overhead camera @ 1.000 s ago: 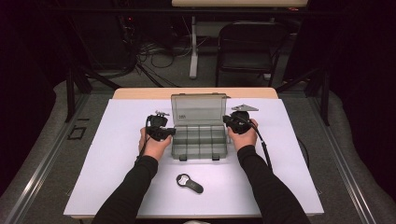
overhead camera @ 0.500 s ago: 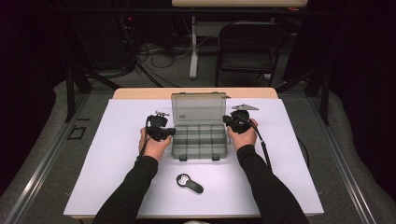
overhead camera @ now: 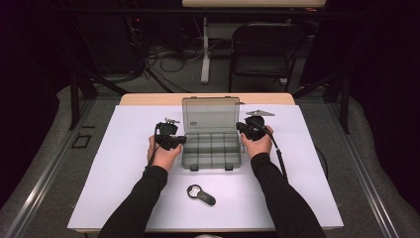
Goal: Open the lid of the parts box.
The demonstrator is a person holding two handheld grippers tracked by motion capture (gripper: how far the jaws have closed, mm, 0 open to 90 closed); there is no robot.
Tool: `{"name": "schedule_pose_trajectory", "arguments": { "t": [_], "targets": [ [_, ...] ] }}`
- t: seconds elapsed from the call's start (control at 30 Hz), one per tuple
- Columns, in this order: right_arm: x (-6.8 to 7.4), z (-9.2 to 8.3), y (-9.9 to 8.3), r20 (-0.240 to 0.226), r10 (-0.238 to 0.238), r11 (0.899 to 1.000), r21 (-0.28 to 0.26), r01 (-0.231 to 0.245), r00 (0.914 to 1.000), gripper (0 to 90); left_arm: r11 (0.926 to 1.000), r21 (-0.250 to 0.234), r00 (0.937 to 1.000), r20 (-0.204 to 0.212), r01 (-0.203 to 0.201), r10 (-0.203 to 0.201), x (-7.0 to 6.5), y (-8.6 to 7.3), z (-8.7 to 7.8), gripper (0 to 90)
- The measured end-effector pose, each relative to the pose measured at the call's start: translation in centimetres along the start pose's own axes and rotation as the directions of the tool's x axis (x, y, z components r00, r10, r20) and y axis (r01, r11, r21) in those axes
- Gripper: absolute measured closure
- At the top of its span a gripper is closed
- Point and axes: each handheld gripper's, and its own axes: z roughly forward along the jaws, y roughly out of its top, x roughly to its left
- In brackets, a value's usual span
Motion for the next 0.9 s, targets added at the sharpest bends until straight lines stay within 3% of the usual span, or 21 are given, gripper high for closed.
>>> {"name": "schedule_pose_trajectory", "arguments": {
  "t": [0.9],
  "targets": [
    [-0.2,0.52,0.4,-0.001,0.078,0.996,0.032,-0.078,0.997,86.5,1.0,0.001,1.0,0.003,0.004,-0.004,0.03,0.03,0.02,85.5]
  ]
}}
